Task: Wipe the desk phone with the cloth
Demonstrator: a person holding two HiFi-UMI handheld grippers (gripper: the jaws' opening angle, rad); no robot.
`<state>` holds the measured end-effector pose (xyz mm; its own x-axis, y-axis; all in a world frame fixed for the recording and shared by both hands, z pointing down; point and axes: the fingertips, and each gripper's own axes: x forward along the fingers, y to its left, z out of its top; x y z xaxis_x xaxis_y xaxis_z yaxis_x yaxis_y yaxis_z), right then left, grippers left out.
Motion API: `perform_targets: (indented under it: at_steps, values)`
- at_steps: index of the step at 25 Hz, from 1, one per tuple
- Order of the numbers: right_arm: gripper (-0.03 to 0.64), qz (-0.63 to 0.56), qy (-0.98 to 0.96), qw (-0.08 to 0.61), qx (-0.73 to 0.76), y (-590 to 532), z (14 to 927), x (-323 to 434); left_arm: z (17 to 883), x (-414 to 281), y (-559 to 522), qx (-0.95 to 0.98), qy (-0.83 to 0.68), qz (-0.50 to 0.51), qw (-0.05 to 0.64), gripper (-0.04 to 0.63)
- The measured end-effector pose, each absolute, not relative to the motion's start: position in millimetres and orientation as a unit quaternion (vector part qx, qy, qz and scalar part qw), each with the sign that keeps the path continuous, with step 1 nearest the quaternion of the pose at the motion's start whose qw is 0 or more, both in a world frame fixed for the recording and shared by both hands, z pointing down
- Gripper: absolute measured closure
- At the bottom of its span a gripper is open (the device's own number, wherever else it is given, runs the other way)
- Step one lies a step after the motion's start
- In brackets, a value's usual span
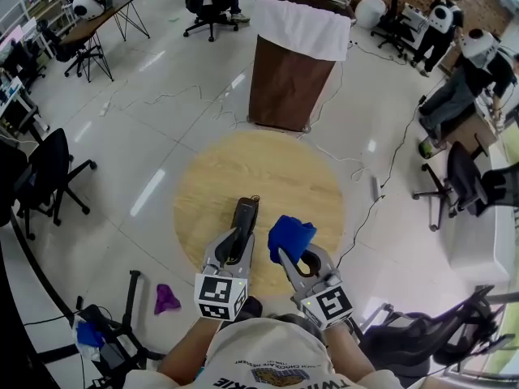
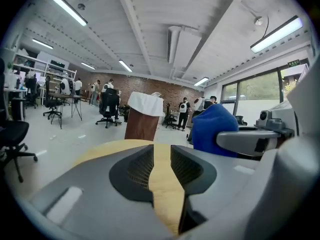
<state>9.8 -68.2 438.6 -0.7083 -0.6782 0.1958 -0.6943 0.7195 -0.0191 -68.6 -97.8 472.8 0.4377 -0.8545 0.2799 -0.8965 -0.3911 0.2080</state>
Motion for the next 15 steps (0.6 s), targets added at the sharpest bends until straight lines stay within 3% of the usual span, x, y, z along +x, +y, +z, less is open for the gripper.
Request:
perform_targets:
  at_steps: [8, 15]
  values:
    - [0.552, 0.034, -0.930, 0.077, 0.359, -27.5, 416.7, 16.5, 433.8, -48.4, -46.4, 0.838, -0.531, 0.048, 0.118, 0.572]
    - [0.552, 0.034, -0.939, 0.059, 0.338, 24.1, 401.9, 26.8, 416.9, -16.8, 12.9, 0.848, -0.521, 0.039, 0.091, 0.595]
